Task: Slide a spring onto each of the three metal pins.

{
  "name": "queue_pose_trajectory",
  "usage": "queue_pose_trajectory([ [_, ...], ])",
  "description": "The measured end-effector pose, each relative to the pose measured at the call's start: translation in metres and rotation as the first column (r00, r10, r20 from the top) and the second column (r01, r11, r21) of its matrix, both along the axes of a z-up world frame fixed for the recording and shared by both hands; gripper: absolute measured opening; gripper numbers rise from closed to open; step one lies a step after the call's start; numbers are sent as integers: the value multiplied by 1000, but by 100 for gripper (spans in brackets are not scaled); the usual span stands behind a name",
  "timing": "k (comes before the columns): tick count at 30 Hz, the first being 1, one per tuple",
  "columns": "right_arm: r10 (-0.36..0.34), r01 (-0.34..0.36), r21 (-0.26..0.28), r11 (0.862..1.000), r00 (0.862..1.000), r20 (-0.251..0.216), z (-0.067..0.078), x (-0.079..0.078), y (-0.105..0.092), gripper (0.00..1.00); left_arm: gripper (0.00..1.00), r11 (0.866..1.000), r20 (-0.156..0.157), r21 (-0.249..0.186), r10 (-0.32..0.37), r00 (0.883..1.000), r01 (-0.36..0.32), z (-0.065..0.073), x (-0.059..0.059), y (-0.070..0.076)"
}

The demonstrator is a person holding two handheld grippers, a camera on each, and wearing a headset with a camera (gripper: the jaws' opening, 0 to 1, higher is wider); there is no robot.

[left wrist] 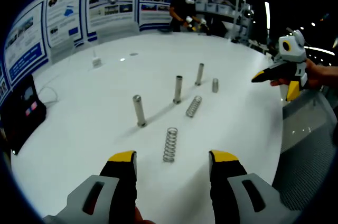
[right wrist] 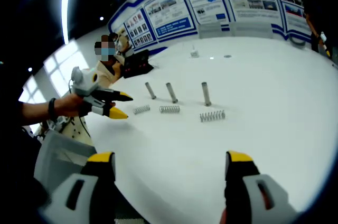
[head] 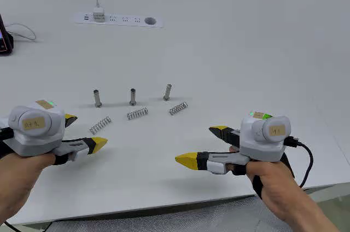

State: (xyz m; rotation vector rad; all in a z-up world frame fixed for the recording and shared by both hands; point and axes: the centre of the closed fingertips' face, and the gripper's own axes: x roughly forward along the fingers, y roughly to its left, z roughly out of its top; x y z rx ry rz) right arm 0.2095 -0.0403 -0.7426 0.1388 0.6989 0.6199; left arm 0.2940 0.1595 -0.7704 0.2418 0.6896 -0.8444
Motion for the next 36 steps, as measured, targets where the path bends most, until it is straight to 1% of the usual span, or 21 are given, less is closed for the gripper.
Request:
queue_pose_trajectory([
  [3, 5, -5, -8, 1000, 1000, -3, -1, -1, -1, 87, 53, 1000, -5, 1, -6, 1000, 6, -3, 2, -2],
  [6, 0, 0, -3, 1000, 1000, -1, -1, -1, -2, 87, 50, 1000, -5, 15, -14, 1000, 14, -7, 3, -4],
  [10, -1, 1, -4, 1000, 1000, -7, -2, -3, -2, 87, 47, 1000, -7, 18, -6, 1000, 6, -11, 7, -4],
  [12, 0, 0, -6, 1000, 1000, -8, -2, -3, -3, 87, 44, 1000, -4, 19, -8, 1000, 8, -12, 7, -5],
  [16, -7, 7, -8, 1000, 1000, -9, -2, -3, -6, 87, 40, 999, -6, 29, -13, 1000, 14, -17, 8, -6],
  [23, -14, 14, -17, 1000, 1000, -10, -1, -4, -10, 87, 31, 999, 6, 29, -16, 1000, 16, -18, 10, -8],
  [26, -18, 18, -14, 1000, 1000, -10, -1, -5, -11, 87, 27, 999, 10, 39, -16, 1000, 16, -19, 12, -7],
  [29, -18, 18, -17, 1000, 1000, -13, -2, -6, -11, 87, 25, 999, 11, 36, -8, 1000, 7, -19, 14, -7],
  [36, -18, 18, -16, 1000, 1000, -17, -3, -6, -8, 87, 22, 999, 16, 40, -15, 1000, 14, -20, 15, -7],
])
